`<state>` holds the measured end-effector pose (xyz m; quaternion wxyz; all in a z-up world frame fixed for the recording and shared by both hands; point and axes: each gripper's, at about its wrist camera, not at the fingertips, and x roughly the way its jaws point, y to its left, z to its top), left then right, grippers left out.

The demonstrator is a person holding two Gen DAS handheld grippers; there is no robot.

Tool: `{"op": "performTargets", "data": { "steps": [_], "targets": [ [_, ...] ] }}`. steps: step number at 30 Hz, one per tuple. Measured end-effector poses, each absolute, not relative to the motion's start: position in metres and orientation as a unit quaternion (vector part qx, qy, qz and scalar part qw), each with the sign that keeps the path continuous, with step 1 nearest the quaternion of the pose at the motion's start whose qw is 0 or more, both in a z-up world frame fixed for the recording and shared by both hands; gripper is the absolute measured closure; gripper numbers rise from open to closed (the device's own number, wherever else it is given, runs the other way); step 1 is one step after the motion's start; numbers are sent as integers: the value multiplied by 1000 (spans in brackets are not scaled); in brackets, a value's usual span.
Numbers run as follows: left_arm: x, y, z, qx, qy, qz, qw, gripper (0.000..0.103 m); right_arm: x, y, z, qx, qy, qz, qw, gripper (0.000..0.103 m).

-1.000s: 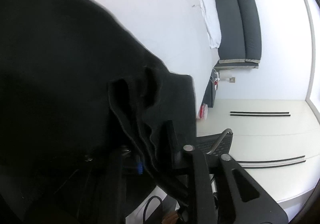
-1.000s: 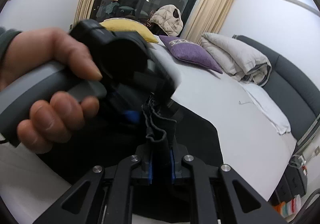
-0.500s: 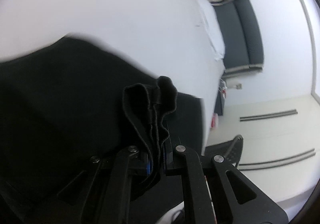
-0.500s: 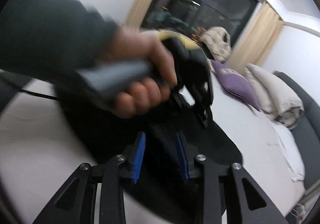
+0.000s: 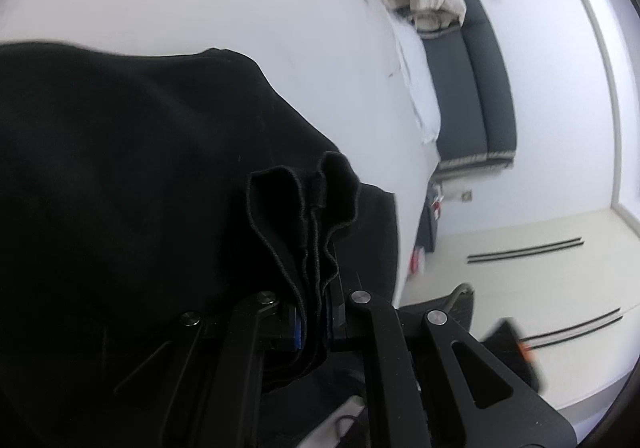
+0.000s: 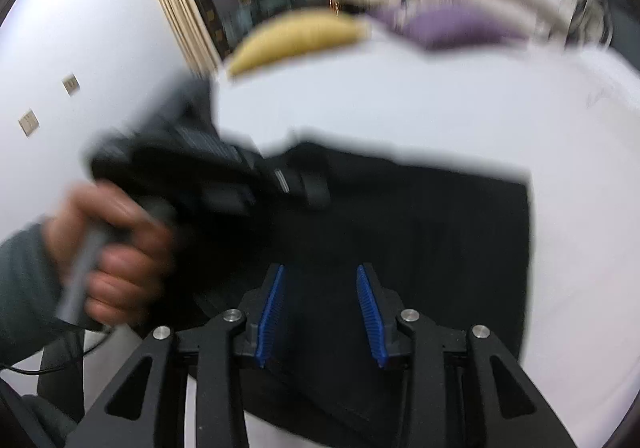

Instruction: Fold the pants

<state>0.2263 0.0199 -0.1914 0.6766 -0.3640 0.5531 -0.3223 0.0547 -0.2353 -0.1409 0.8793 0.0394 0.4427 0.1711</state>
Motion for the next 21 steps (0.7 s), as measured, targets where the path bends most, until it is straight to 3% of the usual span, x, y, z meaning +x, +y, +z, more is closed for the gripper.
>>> {"op": "performTargets", "data": {
  "steps": [10,17,21],
  "targets": [
    [193,42,-213,-390,557,-269,682,98,30,-236,-157,15,471,173,865,63],
    [206,24,-202,-331,549,-279,715,97,37,-252,-127,65,442,167,879,61],
    [210,18,-199,-319,543,-280,725,97,40,-255,-155,54,488,141,860,59]
  ]
}}
